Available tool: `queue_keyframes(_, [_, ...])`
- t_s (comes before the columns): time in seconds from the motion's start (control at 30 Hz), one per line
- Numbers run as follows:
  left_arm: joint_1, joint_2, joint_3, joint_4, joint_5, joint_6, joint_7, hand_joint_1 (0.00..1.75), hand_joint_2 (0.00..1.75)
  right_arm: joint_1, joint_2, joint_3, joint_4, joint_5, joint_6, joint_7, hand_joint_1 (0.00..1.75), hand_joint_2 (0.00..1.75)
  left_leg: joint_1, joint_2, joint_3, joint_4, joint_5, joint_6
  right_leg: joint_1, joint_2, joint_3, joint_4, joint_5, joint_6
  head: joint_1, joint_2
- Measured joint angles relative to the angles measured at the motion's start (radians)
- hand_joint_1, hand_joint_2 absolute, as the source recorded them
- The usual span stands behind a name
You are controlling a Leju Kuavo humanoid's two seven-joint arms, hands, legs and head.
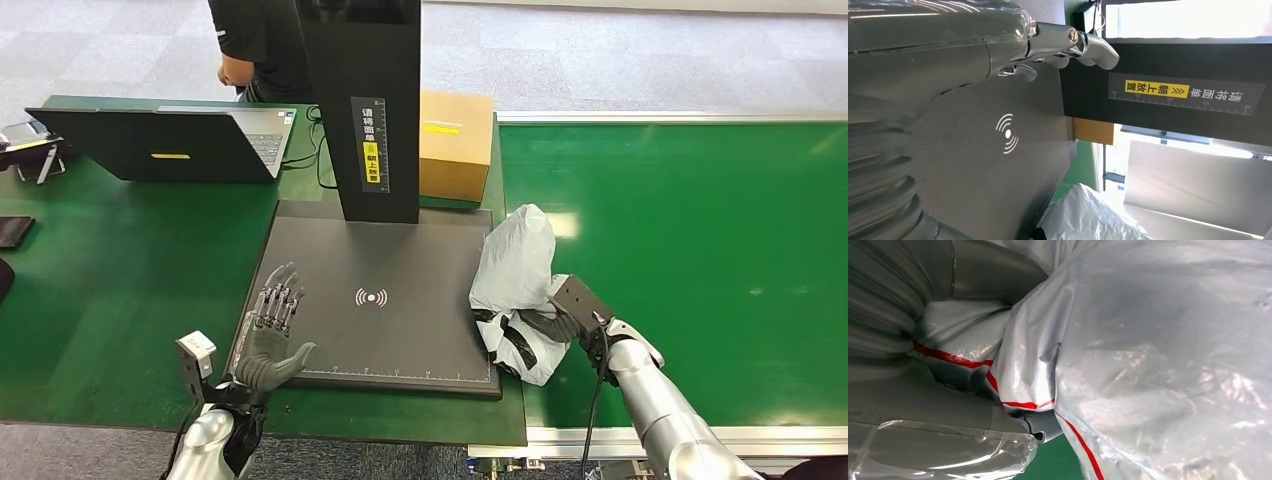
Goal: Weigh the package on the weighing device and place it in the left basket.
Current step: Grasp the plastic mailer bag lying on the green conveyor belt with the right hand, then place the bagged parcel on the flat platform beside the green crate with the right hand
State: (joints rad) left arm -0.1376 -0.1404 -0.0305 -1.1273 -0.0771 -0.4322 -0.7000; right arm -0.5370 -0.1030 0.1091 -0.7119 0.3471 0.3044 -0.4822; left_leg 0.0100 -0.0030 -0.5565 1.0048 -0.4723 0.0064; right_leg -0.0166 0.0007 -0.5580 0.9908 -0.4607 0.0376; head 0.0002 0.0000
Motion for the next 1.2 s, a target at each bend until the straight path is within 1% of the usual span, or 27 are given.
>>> queue_keyframes(0.2, [0.0,0.0,0.0,0.0,0.0,0.0,0.0,0.0,1.75,0.002,0.0,-0.001,-0.007,-0.002,-0.001,-0.005,1.75,1.75,0.0,0.0,-0.001,0.0,0.0,0.0,0.0,0.0,-0.001,0.0,0.0,0.0,0.0,0.0])
queue_keyframes(0.33, [0.002,0.0,0.0,-0.003,-0.003,0.0,0.0,0.0,1.75,0.019,0.005,-0.016,-0.045,-0.016,-0.042,-0.047,1.75,1.75,0.0,0.0,-0.002,0.0,0.0,0.0,0.0,0.0,-0.001,0.0,0.0,0.0,0.0,0.0])
queue_keyframes(0.4, [0.005,0.0,0.0,-0.01,-0.009,0.0,0.0,0.0,1.75,0.036,0.014,-0.036,-0.097,-0.013,-0.098,-0.054,1.75,1.75,0.0,0.0,-0.002,0.0,0.0,0.0,0.0,-0.001,-0.002,0.0,0.0,0.0,0.0,0.0])
queue_keyframes(0.57, [0.011,-0.002,0.002,-0.035,-0.017,0.0,0.004,0.0,1.75,0.082,0.045,-0.108,-0.271,0.02,-0.297,-0.058,1.75,1.75,0.0,-0.001,-0.003,0.0,0.0,0.0,0.0,-0.001,-0.003,0.0,0.0,0.0,0.0,0.0])
queue_keyframes(0.67, [0.009,-0.005,0.004,-0.048,-0.015,0.001,0.008,0.0,1.75,0.112,0.057,-0.137,-0.386,0.055,-0.378,-0.077,1.75,1.75,0.0,-0.001,-0.003,0.0,0.0,0.0,0.0,-0.001,-0.003,0.0,0.0,0.0,0.0,0.0])
queue_keyframes(0.73, [0.012,-0.008,0.006,-0.067,-0.002,0.018,0.008,0.0,1.75,0.129,0.061,-0.142,-0.455,0.102,-0.42,-0.096,1.75,1.75,0.0,-0.001,-0.004,0.0,0.0,0.0,0.0,-0.001,-0.003,0.0,0.0,0.0,0.0,0.0])
queue_keyframes(0.83, [0.022,-0.014,0.009,-0.166,0.034,0.079,0.0,0.0,1.75,0.126,0.064,-0.114,-0.535,0.231,-0.472,-0.126,1.75,1.75,0.0,0.001,-0.005,0.0,0.0,0.0,0.0,0.0,-0.005,0.001,0.0,0.0,0.0,0.0])
queue_keyframes(0.93, [0.022,-0.019,0.012,-0.248,0.054,0.112,-0.002,0.0,1.75,0.092,0.064,-0.061,-0.573,0.306,-0.497,-0.121,1.75,1.75,0.0,0.0,-0.005,0.0,0.0,0.0,0.0,0.0,-0.005,0.001,0.0,0.0,0.0,0.0])
queue_keyframes(1.07, [0.029,-0.025,0.019,-0.323,0.064,0.148,-0.002,0.0,1.75,0.024,0.064,0.027,-0.567,0.38,-0.513,-0.118,1.75,1.75,0.0,0.0,-0.005,0.0,0.001,-0.001,0.0,0.0,-0.005,0.002,0.0,0.0,0.0,0.0])
queue_keyframes(1.2, [0.034,-0.03,0.024,-0.387,0.064,0.198,-0.002,0.0,1.75,-0.054,0.058,0.122,-0.5,0.485,-0.525,-0.123,1.75,1.75,0.0,0.0,-0.005,0.0,0.001,-0.001,0.0,0.0,-0.005,0.002,0.0,0.0,0.0,0.0])
